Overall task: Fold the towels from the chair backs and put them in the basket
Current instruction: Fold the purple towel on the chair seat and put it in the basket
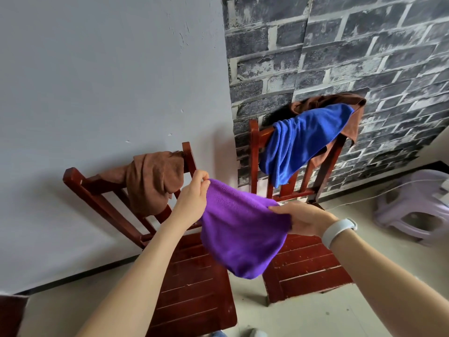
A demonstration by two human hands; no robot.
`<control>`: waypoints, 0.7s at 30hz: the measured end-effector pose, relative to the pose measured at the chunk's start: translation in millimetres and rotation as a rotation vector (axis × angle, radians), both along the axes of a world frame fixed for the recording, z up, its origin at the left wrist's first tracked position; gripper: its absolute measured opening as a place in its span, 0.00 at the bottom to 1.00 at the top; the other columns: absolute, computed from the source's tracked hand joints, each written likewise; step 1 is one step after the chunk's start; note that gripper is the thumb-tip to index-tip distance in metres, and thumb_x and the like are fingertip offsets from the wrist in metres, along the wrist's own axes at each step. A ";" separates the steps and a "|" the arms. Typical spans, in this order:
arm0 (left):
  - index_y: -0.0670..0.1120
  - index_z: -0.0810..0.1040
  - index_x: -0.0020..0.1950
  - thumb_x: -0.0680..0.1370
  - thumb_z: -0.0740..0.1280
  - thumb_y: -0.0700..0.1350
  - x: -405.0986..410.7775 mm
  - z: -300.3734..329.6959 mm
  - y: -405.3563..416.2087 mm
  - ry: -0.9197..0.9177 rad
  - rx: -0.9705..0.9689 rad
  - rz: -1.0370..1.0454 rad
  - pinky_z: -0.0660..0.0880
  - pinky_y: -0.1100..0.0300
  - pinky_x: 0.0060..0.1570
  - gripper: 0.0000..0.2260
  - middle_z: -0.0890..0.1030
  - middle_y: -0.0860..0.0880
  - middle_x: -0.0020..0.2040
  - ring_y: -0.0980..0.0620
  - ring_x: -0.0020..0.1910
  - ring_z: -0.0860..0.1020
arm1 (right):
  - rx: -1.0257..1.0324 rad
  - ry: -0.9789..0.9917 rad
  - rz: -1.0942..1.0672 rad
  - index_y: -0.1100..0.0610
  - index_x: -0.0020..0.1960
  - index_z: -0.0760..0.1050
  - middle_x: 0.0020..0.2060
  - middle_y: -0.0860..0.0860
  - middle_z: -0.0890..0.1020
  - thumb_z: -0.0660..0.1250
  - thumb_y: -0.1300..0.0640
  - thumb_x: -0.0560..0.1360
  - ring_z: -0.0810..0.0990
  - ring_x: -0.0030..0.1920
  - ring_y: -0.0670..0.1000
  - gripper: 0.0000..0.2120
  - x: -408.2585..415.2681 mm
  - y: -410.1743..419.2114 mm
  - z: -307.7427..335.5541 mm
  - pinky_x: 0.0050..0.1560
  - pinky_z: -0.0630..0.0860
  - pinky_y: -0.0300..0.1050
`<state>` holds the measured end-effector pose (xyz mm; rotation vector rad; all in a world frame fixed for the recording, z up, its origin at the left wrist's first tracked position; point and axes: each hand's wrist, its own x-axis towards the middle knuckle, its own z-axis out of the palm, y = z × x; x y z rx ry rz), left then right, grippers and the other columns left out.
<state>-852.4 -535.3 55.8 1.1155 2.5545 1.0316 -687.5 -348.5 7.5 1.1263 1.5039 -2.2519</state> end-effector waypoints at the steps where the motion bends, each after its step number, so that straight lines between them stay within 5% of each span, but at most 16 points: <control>1: 0.45 0.67 0.53 0.81 0.53 0.44 0.1 -0.9 -1.0 0.043 -0.014 -0.014 0.64 0.68 0.31 0.05 0.72 0.51 0.37 0.57 0.32 0.71 | 0.067 -0.042 0.068 0.60 0.45 0.78 0.39 0.54 0.82 0.66 0.61 0.73 0.79 0.39 0.50 0.03 0.3 -1.7 -2.8 0.44 0.76 0.44; 5: 0.47 0.68 0.48 0.80 0.57 0.43 -0.9 -5.6 -7.9 0.103 -0.008 -0.014 0.65 0.65 0.33 0.03 0.74 0.51 0.39 0.56 0.35 0.73 | 0.372 0.044 0.017 0.58 0.48 0.76 0.38 0.51 0.76 0.61 0.60 0.76 0.74 0.41 0.49 0.06 -3.4 -10.0 -4.0 0.44 0.72 0.44; 9: 0.45 0.73 0.48 0.77 0.64 0.43 1.7 -13.3 -17.2 0.046 0.055 0.017 0.69 0.69 0.40 0.03 0.77 0.49 0.44 0.53 0.43 0.75 | 0.429 0.310 -0.161 0.53 0.47 0.74 0.41 0.52 0.79 0.59 0.63 0.78 0.78 0.42 0.47 0.08 -1.5 -23.4 11.3 0.44 0.75 0.40; 12: 0.46 0.74 0.60 0.72 0.70 0.48 21.5 -22.3 -11.8 -0.100 0.049 -0.056 0.66 0.68 0.48 0.18 0.76 0.53 0.50 0.57 0.49 0.73 | 0.499 0.326 0.038 0.63 0.54 0.73 0.46 0.64 0.78 0.56 0.68 0.77 0.76 0.46 0.60 0.10 -10.0 -39.2 25.4 0.52 0.71 0.47; 14: 0.46 0.73 0.63 0.70 0.72 0.49 37.0 -29.3 -2.3 -0.176 0.045 -0.087 0.65 0.69 0.50 0.23 0.75 0.53 0.52 0.57 0.51 0.73 | 0.458 0.306 0.176 0.67 0.59 0.70 0.45 0.61 0.74 0.52 0.74 0.74 0.70 0.44 0.57 0.17 -17.5 -47.3 31.5 0.49 0.68 0.50; 16: 0.43 0.77 0.59 0.72 0.71 0.44 45.1 -33.4 6.3 -0.225 0.125 -0.025 0.66 0.74 0.46 0.17 0.78 0.50 0.50 0.53 0.50 0.76 | 0.532 0.323 0.232 0.72 0.60 0.67 0.44 0.59 0.71 0.51 0.78 0.72 0.69 0.43 0.54 0.18 -20.8 -50.1 34.7 0.43 0.70 0.44; 19: 0.47 0.81 0.51 0.75 0.67 0.41 46.3 -30.5 11.3 -0.421 0.261 0.054 0.70 0.74 0.44 0.07 0.82 0.51 0.45 0.52 0.47 0.79 | 0.548 0.292 0.019 0.66 0.54 0.73 0.39 0.53 0.74 0.53 0.76 0.73 0.75 0.37 0.50 0.16 -17.7 -48.8 34.1 0.37 0.76 0.35; 21: 0.53 0.80 0.49 0.76 0.65 0.41 46.7 -27.5 11.0 -0.639 0.340 0.078 0.74 0.68 0.49 0.08 0.83 0.52 0.46 0.53 0.49 0.79 | 0.622 0.242 -0.073 0.63 0.49 0.74 0.38 0.53 0.76 0.58 0.70 0.74 0.77 0.37 0.52 0.08 -13.8 -46.0 25.1 0.43 0.78 0.44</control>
